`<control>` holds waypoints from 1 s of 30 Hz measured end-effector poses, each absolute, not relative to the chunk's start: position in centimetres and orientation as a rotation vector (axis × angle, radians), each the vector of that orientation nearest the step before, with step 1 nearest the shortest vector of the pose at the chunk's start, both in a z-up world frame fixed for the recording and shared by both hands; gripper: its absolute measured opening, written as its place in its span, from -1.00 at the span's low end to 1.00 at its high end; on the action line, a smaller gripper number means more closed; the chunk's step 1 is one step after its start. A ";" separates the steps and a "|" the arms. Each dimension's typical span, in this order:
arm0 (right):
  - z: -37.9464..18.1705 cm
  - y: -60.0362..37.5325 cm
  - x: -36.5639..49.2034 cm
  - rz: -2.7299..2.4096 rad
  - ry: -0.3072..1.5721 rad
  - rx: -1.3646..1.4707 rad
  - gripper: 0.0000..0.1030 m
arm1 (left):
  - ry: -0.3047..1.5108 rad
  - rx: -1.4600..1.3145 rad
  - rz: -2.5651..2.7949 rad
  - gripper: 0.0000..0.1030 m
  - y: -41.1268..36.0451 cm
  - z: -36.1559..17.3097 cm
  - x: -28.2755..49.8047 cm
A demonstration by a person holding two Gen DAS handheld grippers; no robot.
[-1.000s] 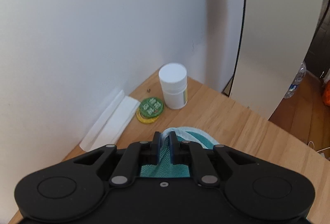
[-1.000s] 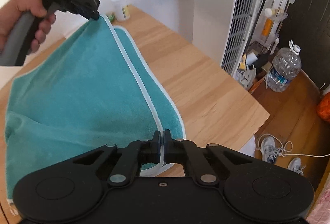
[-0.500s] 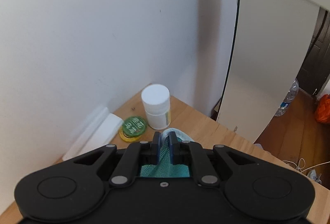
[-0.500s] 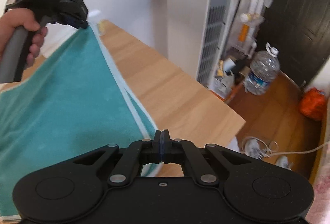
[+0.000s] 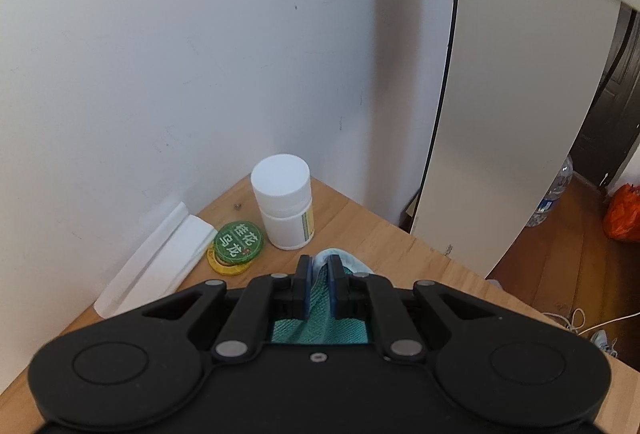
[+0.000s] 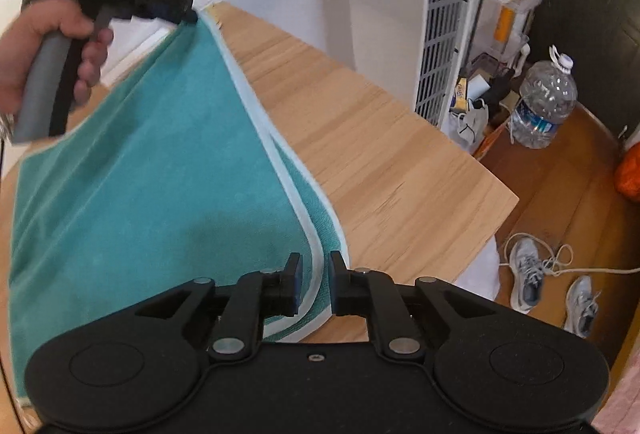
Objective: Fold towel
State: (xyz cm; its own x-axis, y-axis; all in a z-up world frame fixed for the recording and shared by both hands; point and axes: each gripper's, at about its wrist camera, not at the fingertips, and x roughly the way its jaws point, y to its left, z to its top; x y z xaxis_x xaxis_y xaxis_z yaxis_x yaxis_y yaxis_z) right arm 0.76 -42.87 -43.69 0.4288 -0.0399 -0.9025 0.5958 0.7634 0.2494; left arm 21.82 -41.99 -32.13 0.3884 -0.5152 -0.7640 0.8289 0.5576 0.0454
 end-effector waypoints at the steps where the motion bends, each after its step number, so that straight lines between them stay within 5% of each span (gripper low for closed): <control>1: -43.9 -42.8 0.9 -0.422 1.074 0.598 -0.72 | 0.778 0.463 -0.895 -0.85 -42.3 -32.7 22.2; 7: -44.0 -42.7 0.7 -0.437 1.086 0.617 -0.97 | 0.777 0.472 -0.889 -0.85 -44.3 -36.5 25.0; 19: -37.6 -42.3 -2.5 -0.475 0.874 0.616 -0.98 | 0.758 0.458 -0.898 -0.85 -46.6 -41.3 29.1; 30: -43.6 -42.7 -1.0 -0.543 1.047 0.590 -0.97 | 0.788 0.536 -0.849 -0.83 -52.8 -52.2 33.2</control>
State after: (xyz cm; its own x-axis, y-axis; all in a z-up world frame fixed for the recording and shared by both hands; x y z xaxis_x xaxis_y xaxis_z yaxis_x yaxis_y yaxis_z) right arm -1.05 -42.72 -43.64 0.3998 -0.1324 -0.9070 0.6656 0.7222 0.1880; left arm 33.24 -52.79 -52.20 0.4157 -0.4524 -0.7890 0.8204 0.5609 0.1107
